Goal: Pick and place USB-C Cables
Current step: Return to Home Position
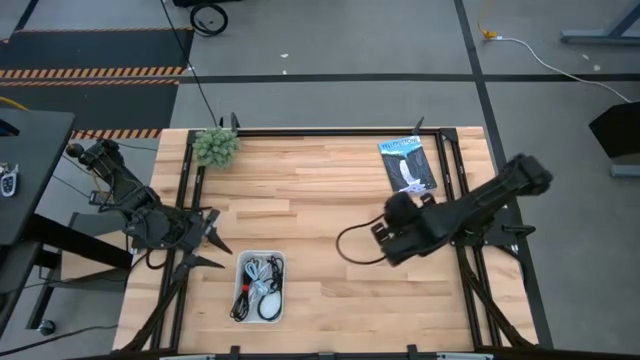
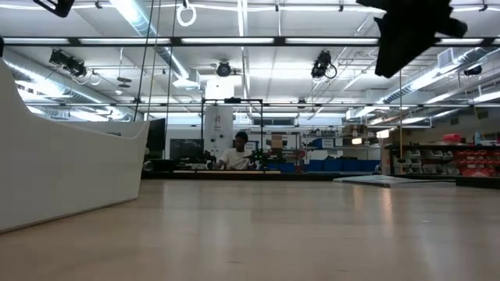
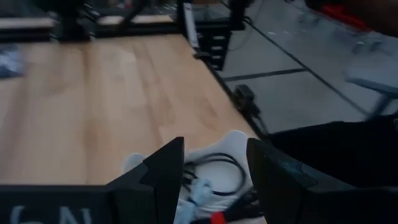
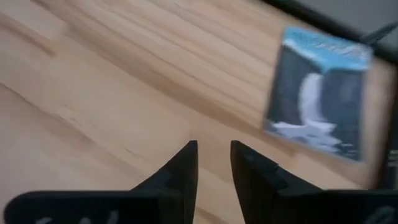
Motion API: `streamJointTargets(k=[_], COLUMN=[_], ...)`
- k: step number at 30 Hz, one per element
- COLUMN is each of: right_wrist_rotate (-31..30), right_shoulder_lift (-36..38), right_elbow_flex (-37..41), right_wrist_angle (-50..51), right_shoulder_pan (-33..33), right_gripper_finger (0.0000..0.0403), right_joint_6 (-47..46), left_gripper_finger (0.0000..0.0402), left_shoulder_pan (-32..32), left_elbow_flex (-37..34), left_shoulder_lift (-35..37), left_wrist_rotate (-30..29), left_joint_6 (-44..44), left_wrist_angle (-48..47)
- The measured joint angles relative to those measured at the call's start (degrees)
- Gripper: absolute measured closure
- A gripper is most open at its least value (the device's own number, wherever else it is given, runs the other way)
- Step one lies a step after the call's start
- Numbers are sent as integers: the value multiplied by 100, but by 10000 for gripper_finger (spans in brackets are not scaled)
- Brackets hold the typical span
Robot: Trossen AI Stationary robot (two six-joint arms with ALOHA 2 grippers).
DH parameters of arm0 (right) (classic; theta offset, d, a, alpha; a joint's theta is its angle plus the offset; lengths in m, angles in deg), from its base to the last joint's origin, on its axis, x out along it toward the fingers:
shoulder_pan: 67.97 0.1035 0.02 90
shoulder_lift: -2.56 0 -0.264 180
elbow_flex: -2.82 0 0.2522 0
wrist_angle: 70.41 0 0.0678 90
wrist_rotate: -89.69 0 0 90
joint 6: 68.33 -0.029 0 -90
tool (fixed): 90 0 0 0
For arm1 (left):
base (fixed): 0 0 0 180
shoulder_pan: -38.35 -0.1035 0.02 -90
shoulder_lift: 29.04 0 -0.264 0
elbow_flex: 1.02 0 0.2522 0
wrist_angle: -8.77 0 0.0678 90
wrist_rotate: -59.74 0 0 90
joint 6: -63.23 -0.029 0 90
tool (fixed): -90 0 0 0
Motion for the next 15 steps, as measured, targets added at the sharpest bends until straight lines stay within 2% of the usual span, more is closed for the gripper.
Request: streamJointTargets(k=[3, 10, 13, 15], right_wrist_rotate=[-224, -885, -1038, -1205], right_shoulder_lift=[720, 2107, 2695, 3090], right_elbow_flex=[921, 3061, 3898, 4434], right_wrist_angle=[-1098, -3700, -4459, -4893], right_shoulder_pan=[95, 165, 167, 167], right_gripper_finger=[310, 334, 346, 355], right_joint_6=[97, 969, 1097, 1135], left_gripper_finger=[219, 219, 219, 219], left_shoulder_pan=[0, -2, -9, -34], left_elbow_flex=[0, -1, -262, -635], left_shoulder_lift=[0, -4, 9, 4], left_wrist_rotate=[-435, -1292, -1451, -1462], left_joint_6=[-277, -996, -1564, -2160], left_wrist_angle=[57, 309, 1020, 1823])
